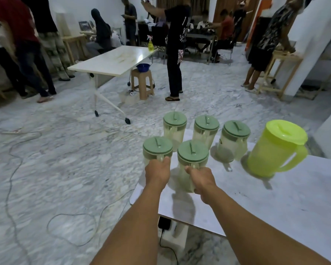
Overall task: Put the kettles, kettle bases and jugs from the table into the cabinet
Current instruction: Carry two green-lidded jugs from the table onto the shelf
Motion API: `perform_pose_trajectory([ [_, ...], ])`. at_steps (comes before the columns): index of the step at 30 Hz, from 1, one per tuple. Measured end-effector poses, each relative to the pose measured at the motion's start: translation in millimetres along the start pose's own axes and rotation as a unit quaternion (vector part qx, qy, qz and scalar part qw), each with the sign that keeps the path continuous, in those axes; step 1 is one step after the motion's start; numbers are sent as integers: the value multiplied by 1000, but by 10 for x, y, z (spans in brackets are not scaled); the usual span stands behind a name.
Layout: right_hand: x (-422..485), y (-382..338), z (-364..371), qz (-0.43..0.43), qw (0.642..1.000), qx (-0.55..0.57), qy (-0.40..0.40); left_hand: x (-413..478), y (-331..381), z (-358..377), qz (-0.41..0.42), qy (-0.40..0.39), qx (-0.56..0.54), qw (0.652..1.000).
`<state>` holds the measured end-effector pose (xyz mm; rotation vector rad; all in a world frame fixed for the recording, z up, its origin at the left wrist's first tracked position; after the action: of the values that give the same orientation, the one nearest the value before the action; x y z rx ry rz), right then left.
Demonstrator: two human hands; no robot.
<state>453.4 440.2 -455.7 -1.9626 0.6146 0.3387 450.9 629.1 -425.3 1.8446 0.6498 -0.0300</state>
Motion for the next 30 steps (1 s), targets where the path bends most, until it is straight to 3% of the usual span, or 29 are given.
perform_pose_trajectory([
  [9,-606,-553,-814,-66,990,102,74,-571,971,-141,106,-53,-28,993],
  [17,-1549,-586,-2394,-120,945,203,225,-1691,2029,487,233,-161,-116,952],
  [22,-2469,94,-3715,-111,879,242,396,-2943,2437,1423,281,-290,-145,903],
  [30,-4593,1775,-5616,-44,705,248,663,-5834,2556,2815,336,-525,-141,769],
])
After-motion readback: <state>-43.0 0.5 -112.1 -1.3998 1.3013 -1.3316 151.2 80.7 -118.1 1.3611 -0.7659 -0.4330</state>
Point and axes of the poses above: each hand's wrist, its own x-axis towards the middle knuckle, its own z-axis out of the palm, y = z × x, the point moved 9 cm from there along x, towards the middle knuckle, and after that the axes turned 7 degrees about -x, right-handed, at the moved point
